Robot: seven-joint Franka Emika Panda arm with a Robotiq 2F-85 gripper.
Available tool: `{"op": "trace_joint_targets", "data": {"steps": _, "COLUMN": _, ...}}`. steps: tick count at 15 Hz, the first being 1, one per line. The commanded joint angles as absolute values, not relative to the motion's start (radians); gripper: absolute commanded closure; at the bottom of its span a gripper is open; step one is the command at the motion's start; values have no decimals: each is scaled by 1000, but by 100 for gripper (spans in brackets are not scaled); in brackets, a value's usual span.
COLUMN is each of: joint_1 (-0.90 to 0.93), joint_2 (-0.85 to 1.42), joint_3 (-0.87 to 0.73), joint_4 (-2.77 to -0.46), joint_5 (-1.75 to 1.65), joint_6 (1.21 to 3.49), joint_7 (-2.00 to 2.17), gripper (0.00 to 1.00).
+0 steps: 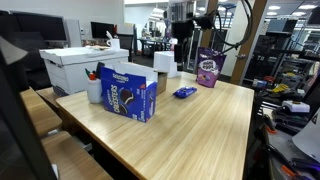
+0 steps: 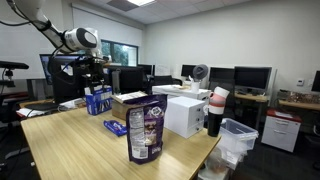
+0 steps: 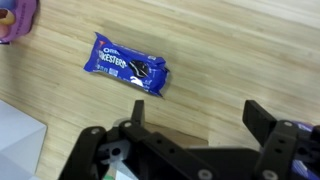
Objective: Pick up the blue oreo cakesters from the table and place them in the blue box one by one
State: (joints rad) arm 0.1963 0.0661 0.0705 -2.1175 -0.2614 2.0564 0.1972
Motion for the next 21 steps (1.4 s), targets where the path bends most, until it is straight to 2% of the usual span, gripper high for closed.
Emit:
{"op": "trace_joint_targets", "data": {"steps": 1, "joint_1": 126, "joint_2": 18, "joint_3": 62, "joint_4": -2230, "joint_5": -241, "joint_6": 2143, "joint_7": -53, "gripper": 0}}
{"op": "trace_joint_targets", "data": {"steps": 14, "joint_1": 52, "joint_2": 217, "joint_3": 37, "joint_4": -2303, "joint_5": -506, "joint_6": 2347, "joint_7": -548, "gripper": 0}}
{"op": "trace_joint_targets", "data": {"steps": 17, "joint_1": 30, "joint_2": 236, "joint_3": 42, "joint_4": -2312, "joint_5": -488, "joint_6": 2419, "joint_7": -603, "gripper": 0}}
{"op": "trace_joint_targets", "data": {"steps": 21, "joint_1": 47, "joint_2": 248, "joint_3": 43, "joint_4": -2287, "joint_5": -492, "joint_6": 2368, "joint_7": -539, "gripper": 0}}
